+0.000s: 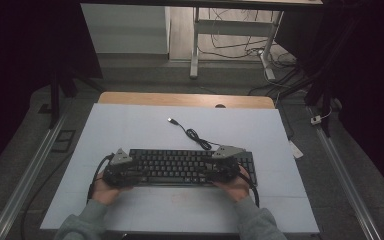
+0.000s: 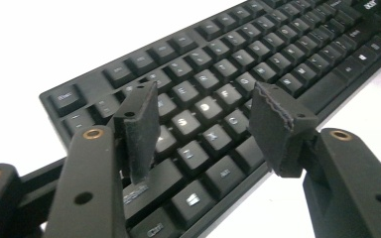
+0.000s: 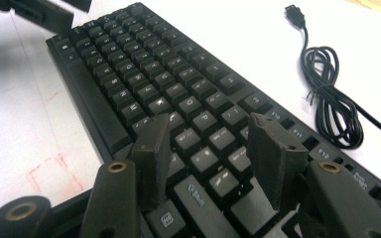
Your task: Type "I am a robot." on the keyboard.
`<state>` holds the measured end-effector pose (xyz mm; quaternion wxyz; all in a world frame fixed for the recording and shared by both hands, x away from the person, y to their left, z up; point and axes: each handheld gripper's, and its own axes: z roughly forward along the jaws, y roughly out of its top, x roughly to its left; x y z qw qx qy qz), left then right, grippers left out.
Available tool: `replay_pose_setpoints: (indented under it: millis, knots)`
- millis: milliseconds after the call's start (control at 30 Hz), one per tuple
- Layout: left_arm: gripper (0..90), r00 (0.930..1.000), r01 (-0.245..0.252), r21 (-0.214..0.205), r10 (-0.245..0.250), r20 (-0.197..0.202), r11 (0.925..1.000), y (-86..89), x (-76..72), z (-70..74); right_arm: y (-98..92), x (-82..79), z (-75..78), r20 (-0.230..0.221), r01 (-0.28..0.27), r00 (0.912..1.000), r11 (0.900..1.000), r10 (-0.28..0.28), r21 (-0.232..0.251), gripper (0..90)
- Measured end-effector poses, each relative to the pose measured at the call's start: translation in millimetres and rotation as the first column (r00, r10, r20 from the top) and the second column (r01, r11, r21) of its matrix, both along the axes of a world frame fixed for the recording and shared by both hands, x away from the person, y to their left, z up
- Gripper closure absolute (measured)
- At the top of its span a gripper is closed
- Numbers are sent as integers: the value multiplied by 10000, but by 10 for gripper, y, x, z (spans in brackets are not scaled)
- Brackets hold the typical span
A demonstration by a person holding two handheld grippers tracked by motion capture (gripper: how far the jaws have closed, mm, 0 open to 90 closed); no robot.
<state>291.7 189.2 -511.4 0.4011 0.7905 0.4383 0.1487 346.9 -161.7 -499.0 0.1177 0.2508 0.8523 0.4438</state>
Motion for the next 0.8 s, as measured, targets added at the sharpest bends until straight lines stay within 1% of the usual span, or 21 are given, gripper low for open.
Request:
replay_pose_setpoints:
  millis: [33, 133, 267, 433, 467, 600, 667, 733, 800]
  knots:
    - [437, 10000, -81, -33, 81, 5, 10000, 18, 4, -2, -10, -8, -9, 21, 20, 10000, 10000, -20, 41, 518]
    - [413, 9997, -259, -78, 259, -10, 9996, 63, 21, -7, -40, -26, -22, -35, 32, 10000, 10000, -32, -73, 517]
    - [384, 9992, -399, -160, 400, 21, 9991, 97, 28, -4, -53, -20, -29, -24, -20, 10000, 10000, 20, -26, 516]
    - [356, 9982, -586, -135, 588, 125, 9982, 130, 42, 1, -45, 2, -46, -15, -52, 10000, 9999, 51, -125, 515]
    - [351, 9985, -537, -161, 539, 126, 9984, 140, 45, 2, -46, 6, -48, -1, -34, 10000, 9999, 34, -133, 514]
    - [360, 9978, -618, -106, 620, 228, 9980, 160, 55, -3, -45, 13, -42, 87, -44, 10000, 9999, 44, -113, 515]
    - [374, 9979, -581, -96, 583, 264, 9983, 168, 60, -9, -40, 17, -42, 104, -42, 9999, 9998, 44, -201, 515]
    - [414, 9987, -448, -85, 450, 260, 9990, 173, 64, -16, -32, 21, -44, 77, -95, 9999, 9998, 96, -200, 515]
    - [465, 9990, -380, 23, 379, 245, 9993, 170, 71, -27, -28, 24, -46, 105, -104, 9999, 9997, 106, -213, 514]
